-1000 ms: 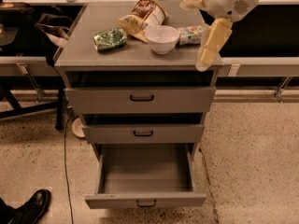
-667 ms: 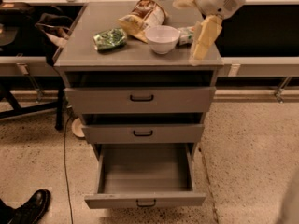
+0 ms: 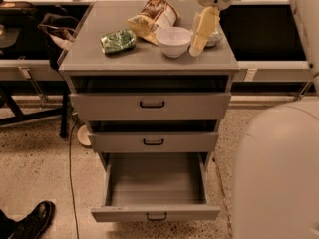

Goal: Place green can into bottom drawer

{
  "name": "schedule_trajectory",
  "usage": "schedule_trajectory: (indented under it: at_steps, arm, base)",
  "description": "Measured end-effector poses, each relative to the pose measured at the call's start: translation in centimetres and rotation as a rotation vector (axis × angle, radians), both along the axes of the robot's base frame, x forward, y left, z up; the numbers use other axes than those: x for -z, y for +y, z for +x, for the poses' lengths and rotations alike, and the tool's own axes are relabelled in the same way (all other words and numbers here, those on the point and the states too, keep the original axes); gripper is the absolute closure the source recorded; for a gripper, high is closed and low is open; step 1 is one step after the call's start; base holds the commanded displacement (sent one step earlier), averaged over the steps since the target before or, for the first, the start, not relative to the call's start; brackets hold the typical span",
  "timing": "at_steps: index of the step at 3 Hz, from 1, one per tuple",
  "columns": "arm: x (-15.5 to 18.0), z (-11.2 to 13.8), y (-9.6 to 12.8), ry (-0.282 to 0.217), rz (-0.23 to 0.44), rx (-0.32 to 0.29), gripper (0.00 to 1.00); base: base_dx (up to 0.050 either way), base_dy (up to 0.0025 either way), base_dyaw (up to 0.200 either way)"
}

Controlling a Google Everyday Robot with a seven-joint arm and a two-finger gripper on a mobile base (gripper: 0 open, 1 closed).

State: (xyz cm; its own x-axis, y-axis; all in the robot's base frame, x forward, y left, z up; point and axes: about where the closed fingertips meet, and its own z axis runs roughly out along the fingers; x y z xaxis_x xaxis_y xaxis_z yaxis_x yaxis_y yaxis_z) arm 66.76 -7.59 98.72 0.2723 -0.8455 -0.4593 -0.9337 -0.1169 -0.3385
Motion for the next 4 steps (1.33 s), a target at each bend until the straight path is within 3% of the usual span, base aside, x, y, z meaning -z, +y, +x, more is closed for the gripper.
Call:
schedule_trajectory:
  at_steps: [2,4]
  arm:
    - [0.9,7.2,2.6,-0.074,-0.044,0.098,0.00]
    - [1.2,7.8,2.3,-0.078,-0.021,0.122,0.00]
  base:
    - [0.000,0.00000,0.000]
    - [0.000,0.00000,0.000]
